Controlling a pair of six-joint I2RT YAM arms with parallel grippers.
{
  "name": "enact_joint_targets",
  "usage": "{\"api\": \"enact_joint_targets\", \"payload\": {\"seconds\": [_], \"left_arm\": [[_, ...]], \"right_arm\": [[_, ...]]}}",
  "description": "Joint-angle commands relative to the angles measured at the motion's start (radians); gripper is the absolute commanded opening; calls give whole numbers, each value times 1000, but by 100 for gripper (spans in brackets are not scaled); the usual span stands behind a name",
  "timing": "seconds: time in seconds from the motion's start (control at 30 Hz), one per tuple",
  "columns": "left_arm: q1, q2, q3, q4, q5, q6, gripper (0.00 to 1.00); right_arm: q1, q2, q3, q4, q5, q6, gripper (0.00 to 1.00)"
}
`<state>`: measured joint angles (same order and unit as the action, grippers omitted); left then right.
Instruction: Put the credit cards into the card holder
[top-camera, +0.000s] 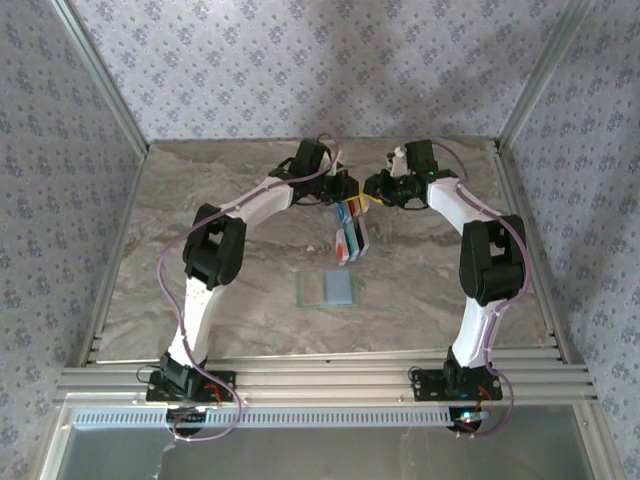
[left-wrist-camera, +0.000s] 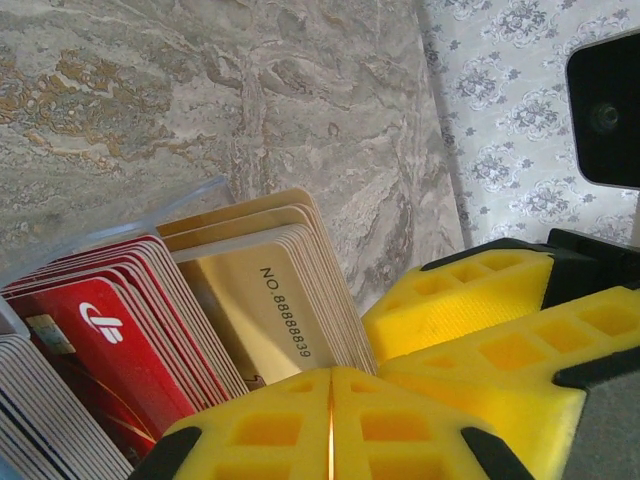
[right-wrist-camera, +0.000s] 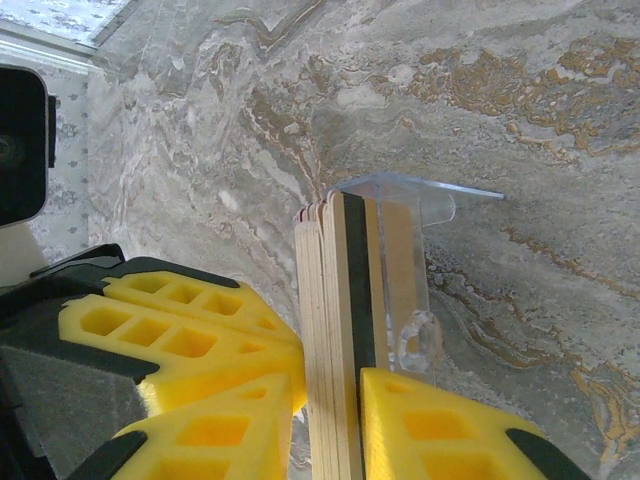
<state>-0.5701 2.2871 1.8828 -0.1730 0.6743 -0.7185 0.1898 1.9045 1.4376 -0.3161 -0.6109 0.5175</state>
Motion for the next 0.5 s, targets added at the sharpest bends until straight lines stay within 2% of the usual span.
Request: {"api": "enact_joint_targets", "payload": {"seconds": [0.0,0.13,0.47], "left_arm": [[-10,34,32,7,19,-6,8],[-11,39,31,4,15,-4,8],[-12,51,43,-14,5,5,8]], "right_arm": [[4,-18,-2,14,-51,15,24],[3,-25,-4,18,-56,19,21],[3,-49,-11,29,-75,25,22]]}}
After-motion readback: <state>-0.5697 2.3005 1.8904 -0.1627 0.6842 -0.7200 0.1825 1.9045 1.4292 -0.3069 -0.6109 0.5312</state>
